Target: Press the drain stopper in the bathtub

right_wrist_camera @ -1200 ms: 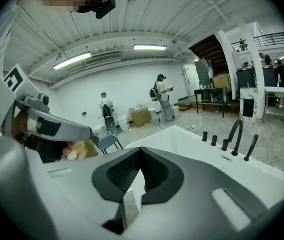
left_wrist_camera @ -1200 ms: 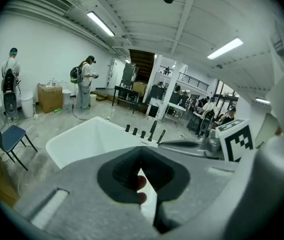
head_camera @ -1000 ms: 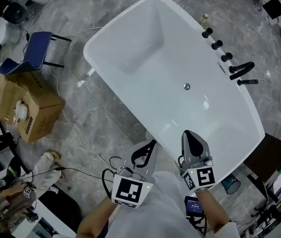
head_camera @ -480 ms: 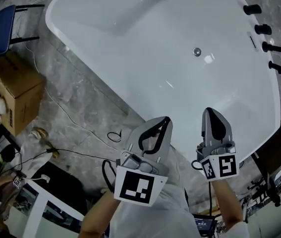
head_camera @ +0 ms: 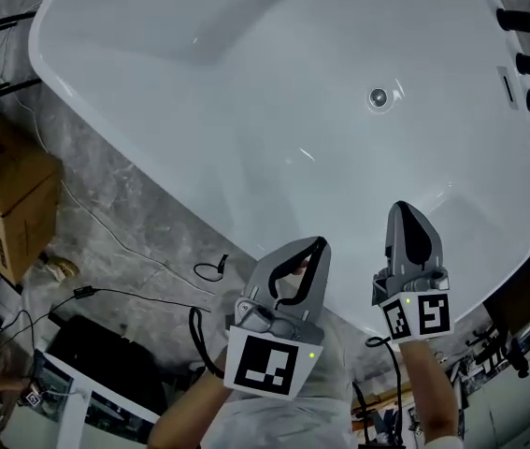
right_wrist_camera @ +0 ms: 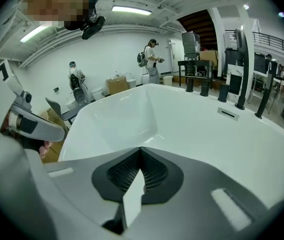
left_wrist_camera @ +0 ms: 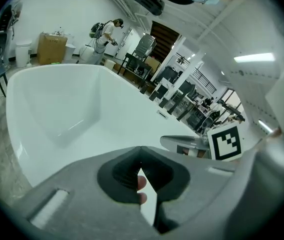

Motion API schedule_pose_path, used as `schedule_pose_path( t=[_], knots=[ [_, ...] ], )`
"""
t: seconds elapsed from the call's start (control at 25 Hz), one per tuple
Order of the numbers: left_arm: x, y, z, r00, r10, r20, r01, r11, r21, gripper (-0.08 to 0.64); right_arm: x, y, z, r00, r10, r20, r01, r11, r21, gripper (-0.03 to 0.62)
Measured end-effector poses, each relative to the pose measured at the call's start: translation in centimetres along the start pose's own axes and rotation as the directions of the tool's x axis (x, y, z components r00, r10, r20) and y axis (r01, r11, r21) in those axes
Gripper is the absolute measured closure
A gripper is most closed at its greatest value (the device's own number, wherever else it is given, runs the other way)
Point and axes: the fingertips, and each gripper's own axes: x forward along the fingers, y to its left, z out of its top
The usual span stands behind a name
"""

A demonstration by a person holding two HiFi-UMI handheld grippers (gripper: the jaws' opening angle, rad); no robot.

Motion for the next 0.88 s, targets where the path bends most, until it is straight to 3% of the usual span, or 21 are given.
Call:
schedule_pose_path(
  t=[0.24, 0.68, 0.88],
  knots=[
    [5.0, 1.5, -1.8, 1.0, -0.004, 0.001, 0.004, 1.0, 0.016, 0.561, 4.3, -3.4, -3.8, 0.999, -0.032, -0.038, 0.034, 0.998, 0.059, 0.589],
    [13.7, 3.2, -5.2, 1.0, 0.004, 0.024, -0.004, 1.0, -0.014, 0.56, 11.3, -10.9, -10.1, 0.993, -0.058, -0.104, 0.065, 0.995, 0.071, 0.589],
    [16.5, 3.5, -8.0, 0.999, -0.013, -0.031, 0.012, 1.0, -0.011, 0.561, 14.7, -13.6, -14.4, 0.982, -0.042, -0.182, 0.056, 0.996, 0.076, 0.59]
  ],
)
